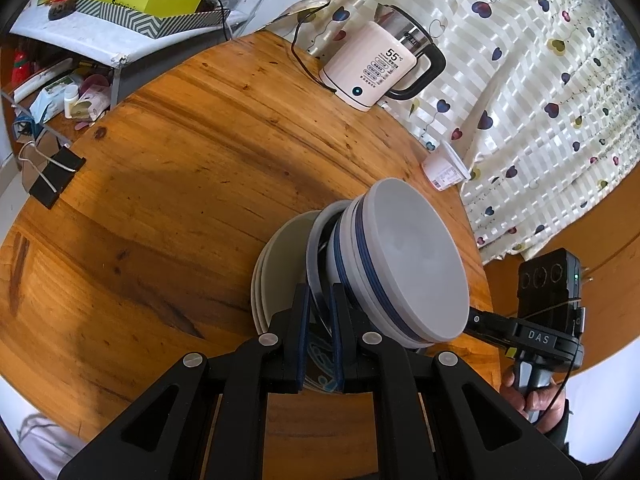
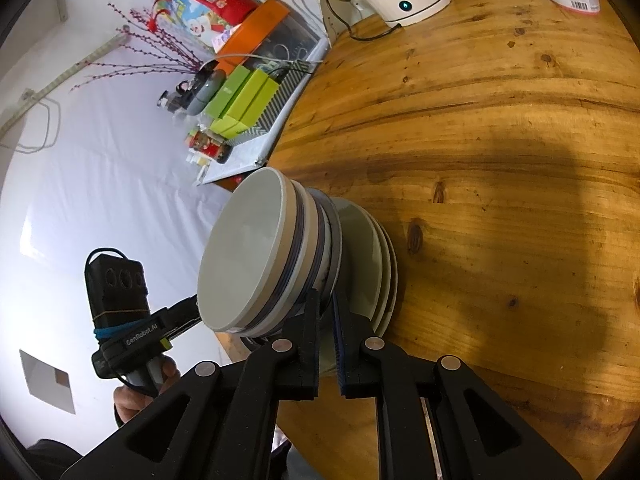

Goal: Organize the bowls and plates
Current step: 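Lower the bowl stack onto the beige plates with both grippers, leveling it, then open both grippers to release the bowl stack on the plates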

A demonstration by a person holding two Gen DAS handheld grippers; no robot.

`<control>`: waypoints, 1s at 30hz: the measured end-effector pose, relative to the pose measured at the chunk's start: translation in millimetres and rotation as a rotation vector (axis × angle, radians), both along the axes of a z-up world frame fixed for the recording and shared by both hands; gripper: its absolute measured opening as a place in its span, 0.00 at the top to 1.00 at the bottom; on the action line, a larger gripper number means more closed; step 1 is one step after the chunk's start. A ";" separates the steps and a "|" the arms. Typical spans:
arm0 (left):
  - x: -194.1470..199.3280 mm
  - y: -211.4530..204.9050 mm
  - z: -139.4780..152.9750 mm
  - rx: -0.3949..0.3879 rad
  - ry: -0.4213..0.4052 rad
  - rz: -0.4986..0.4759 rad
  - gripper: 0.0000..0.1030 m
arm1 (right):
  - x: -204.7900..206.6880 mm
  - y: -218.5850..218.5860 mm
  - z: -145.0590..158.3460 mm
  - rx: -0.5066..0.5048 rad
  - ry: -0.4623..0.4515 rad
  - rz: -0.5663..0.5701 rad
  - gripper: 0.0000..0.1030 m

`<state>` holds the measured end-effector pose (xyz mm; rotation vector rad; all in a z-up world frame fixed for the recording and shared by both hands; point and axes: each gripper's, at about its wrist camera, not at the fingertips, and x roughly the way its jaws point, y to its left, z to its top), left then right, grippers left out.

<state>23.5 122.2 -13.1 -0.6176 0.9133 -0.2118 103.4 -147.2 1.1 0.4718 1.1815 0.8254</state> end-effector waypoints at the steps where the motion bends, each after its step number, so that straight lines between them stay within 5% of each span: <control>1: -0.7 -0.4 0.4 0.006 -0.001 0.003 0.91 | -0.6 -1.0 0.6 0.003 -0.003 0.001 0.91; 13: -20.3 -8.5 17.9 0.116 -0.043 0.045 0.87 | -18.7 -14.9 16.0 -0.016 -0.066 -0.028 0.54; 20: -32.2 -25.1 29.6 0.209 -0.082 0.038 0.74 | -43.5 -9.6 36.6 -0.138 -0.195 -0.024 0.36; 30: -38.6 -46.1 33.2 0.284 -0.092 0.012 0.62 | -65.8 1.2 47.7 -0.232 -0.297 -0.002 0.31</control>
